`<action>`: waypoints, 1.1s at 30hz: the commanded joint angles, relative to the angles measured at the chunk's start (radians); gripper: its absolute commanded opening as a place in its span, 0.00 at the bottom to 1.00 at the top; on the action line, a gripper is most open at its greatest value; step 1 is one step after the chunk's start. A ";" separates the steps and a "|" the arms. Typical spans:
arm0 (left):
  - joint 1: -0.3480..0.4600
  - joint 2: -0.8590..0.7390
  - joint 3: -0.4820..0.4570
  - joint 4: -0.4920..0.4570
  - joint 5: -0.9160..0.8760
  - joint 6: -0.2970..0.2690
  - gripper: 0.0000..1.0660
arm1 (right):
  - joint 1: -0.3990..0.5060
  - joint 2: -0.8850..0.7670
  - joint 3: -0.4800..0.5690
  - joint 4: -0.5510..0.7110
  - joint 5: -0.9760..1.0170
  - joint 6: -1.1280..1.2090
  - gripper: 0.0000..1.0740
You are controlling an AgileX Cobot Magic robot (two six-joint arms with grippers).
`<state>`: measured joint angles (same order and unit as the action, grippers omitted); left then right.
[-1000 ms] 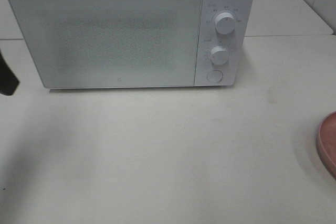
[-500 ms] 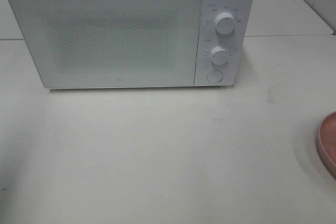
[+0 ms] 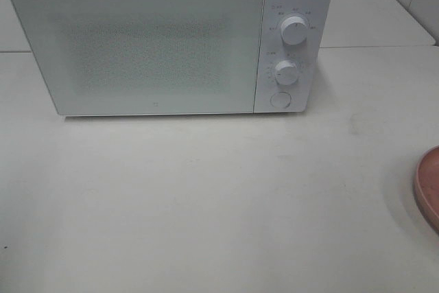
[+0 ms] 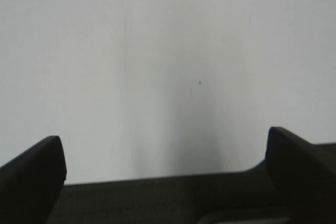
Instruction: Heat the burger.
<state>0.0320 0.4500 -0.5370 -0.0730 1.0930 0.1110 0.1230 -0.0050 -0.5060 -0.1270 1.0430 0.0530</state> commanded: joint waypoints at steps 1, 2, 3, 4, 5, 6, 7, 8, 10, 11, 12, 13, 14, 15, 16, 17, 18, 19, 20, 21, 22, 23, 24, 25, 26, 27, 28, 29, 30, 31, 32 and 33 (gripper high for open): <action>0.004 -0.112 0.039 0.006 -0.053 -0.022 0.92 | -0.006 -0.027 0.001 0.001 -0.008 0.002 0.71; 0.004 -0.112 0.039 0.006 -0.053 -0.022 0.92 | -0.006 -0.027 0.001 0.001 -0.008 0.002 0.71; 0.004 -0.138 0.038 0.009 -0.053 -0.027 0.92 | -0.006 -0.027 0.001 0.001 -0.008 0.002 0.71; 0.004 -0.181 0.038 0.011 -0.053 -0.040 0.92 | -0.006 -0.027 0.001 0.001 -0.008 0.002 0.71; 0.004 -0.181 0.038 0.011 -0.053 -0.040 0.92 | -0.006 -0.027 0.001 0.001 -0.008 0.002 0.71; 0.004 -0.216 0.038 0.011 -0.054 -0.044 0.92 | -0.006 -0.027 0.001 0.001 -0.008 0.002 0.71; 0.004 -0.216 0.038 0.011 -0.054 -0.044 0.92 | -0.006 -0.027 0.001 0.001 -0.008 0.002 0.71; 0.004 -0.234 0.038 0.011 -0.054 -0.044 0.92 | -0.006 -0.027 0.001 0.001 -0.008 0.002 0.71; 0.004 -0.267 0.038 0.010 -0.054 -0.044 0.92 | -0.006 -0.027 0.001 0.001 -0.008 0.002 0.71; 0.004 -0.284 0.038 0.010 -0.054 -0.044 0.92 | -0.006 -0.027 0.001 0.001 -0.008 0.002 0.71; 0.004 -0.314 0.038 0.010 -0.054 -0.044 0.92 | -0.006 -0.027 0.001 0.001 -0.008 0.002 0.71; 0.004 -0.314 0.038 0.010 -0.054 -0.044 0.92 | -0.006 -0.027 0.001 0.001 -0.008 0.002 0.71; 0.004 -0.342 0.038 0.010 -0.054 -0.044 0.92 | -0.006 -0.027 0.001 0.001 -0.008 0.002 0.71; 0.004 -0.342 0.038 0.010 -0.054 -0.044 0.92 | -0.006 -0.027 0.001 0.001 -0.008 0.002 0.71; 0.004 -0.360 0.038 0.010 -0.054 -0.044 0.92 | -0.006 -0.027 0.001 0.001 -0.008 0.001 0.71; 0.011 -0.396 0.038 0.010 -0.054 -0.042 0.92 | -0.006 -0.027 0.001 0.001 -0.008 0.001 0.71; 0.011 -0.396 0.038 0.010 -0.054 -0.042 0.92 | -0.006 -0.027 0.001 0.001 -0.008 0.001 0.71; 0.022 -0.429 0.038 0.010 -0.054 -0.042 0.92 | -0.006 -0.027 0.001 0.001 -0.008 0.001 0.71; 0.031 -0.449 0.038 0.010 -0.054 -0.042 0.92 | -0.006 -0.027 0.001 0.001 -0.008 0.001 0.71; 0.031 -0.449 0.038 0.010 -0.054 -0.042 0.92 | -0.006 -0.027 0.001 0.001 -0.008 0.001 0.71; 0.051 -0.485 0.038 0.010 -0.054 -0.042 0.92 | -0.006 -0.027 0.001 0.001 -0.008 0.001 0.71; 0.054 -0.485 0.038 0.011 -0.055 -0.042 0.92 | -0.006 -0.027 0.001 0.001 -0.008 0.001 0.71; 0.054 -0.485 0.038 0.011 -0.055 -0.042 0.92 | -0.006 -0.027 0.001 0.001 -0.008 0.001 0.71; 0.054 -0.480 0.038 0.008 -0.055 -0.040 0.92 | -0.006 -0.027 0.001 0.001 -0.008 0.001 0.71; 0.054 -0.480 0.038 0.008 -0.055 -0.040 0.92 | -0.006 -0.027 0.001 0.001 -0.008 0.001 0.71; 0.046 -0.481 0.038 0.011 -0.055 -0.040 0.92 | -0.006 -0.026 0.001 0.001 -0.008 0.001 0.71; 0.046 -0.481 0.038 0.010 -0.055 -0.040 0.92 | -0.006 -0.026 0.001 0.001 -0.008 0.001 0.71; 0.046 -0.481 0.038 0.010 -0.055 -0.040 0.92 | -0.006 -0.026 0.001 0.001 -0.008 0.001 0.71; 0.046 -0.481 0.038 0.011 -0.055 -0.040 0.92 | -0.006 -0.026 0.001 0.001 -0.008 0.001 0.71; 0.046 -0.481 0.038 0.011 -0.055 -0.040 0.92 | -0.006 -0.026 0.001 0.001 -0.008 0.001 0.71; 0.046 -0.481 0.038 0.011 -0.055 -0.040 0.92 | -0.006 -0.026 0.001 0.001 -0.008 0.001 0.71; 0.046 -0.481 0.038 0.011 -0.055 -0.040 0.92 | -0.006 -0.024 0.001 0.001 -0.008 0.002 0.71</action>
<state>0.0820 -0.0040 -0.5010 -0.0660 1.0510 0.0770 0.1230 -0.0050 -0.5060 -0.1270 1.0430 0.0530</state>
